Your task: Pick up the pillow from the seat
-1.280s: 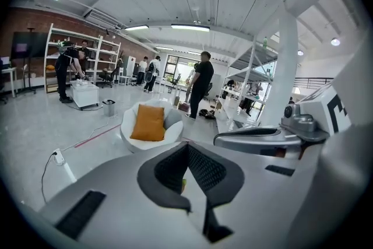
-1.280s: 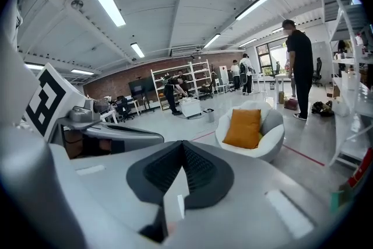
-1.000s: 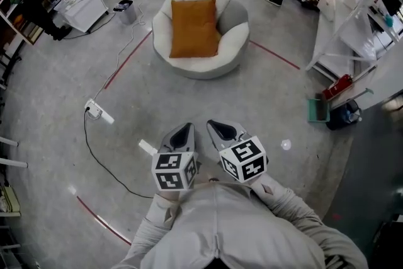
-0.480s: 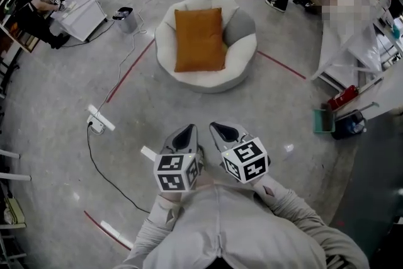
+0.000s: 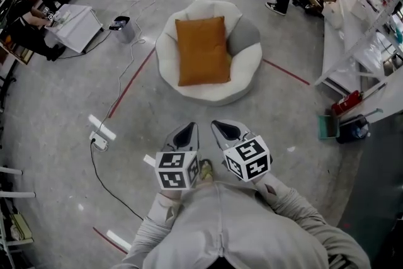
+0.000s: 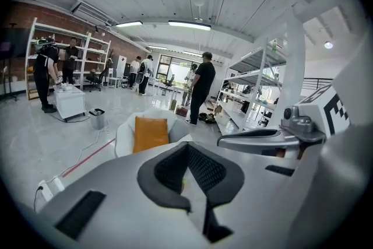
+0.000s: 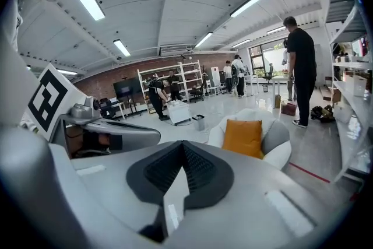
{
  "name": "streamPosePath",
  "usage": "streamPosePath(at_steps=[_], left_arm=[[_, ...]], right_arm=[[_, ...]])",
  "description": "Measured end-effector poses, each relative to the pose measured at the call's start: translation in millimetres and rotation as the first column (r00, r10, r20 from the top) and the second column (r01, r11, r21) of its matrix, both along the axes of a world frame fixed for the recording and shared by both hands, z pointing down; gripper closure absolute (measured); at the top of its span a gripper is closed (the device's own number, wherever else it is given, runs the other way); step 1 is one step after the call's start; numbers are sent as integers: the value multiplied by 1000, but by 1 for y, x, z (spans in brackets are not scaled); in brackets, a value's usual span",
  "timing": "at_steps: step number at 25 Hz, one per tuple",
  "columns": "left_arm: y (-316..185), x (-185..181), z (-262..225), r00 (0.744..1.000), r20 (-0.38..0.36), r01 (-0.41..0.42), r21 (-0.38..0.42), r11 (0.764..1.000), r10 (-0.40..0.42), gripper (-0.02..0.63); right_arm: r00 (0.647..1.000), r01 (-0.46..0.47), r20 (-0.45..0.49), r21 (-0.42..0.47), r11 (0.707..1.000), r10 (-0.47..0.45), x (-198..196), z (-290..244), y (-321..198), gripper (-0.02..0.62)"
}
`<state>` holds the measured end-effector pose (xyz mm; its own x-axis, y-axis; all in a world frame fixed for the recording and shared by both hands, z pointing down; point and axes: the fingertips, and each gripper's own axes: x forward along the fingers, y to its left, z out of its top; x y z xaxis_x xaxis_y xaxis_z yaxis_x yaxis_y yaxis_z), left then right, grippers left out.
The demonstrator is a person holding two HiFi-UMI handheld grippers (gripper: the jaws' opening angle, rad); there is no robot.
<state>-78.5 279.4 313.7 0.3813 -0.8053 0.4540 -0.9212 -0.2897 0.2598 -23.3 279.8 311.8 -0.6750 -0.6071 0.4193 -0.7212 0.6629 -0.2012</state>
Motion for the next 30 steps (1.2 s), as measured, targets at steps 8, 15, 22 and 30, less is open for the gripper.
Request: streamPosePath(at_steps=[8,15,22,30], left_arm=[[-56,-27,5,1000,-10,-11,2,1000,11,602],[-81,-37,12,1000,-24,-14,-15,1000,14,601],[-102,-41,14,1000,-22,-15,-27,1000,14,602],[-138,-41,24,1000,-12,-9,-46,999,8,602]], right_arm=[[1000,-15,1,8,1000,15,-30,2,-55,595],[1000,-26,3,-2,1000,26,-40,6,-82,595],[999,-49,5,-21,999,49,-40,7,-102,595],[999,-47,8,-37,998,47,-39,16,-140,595]])
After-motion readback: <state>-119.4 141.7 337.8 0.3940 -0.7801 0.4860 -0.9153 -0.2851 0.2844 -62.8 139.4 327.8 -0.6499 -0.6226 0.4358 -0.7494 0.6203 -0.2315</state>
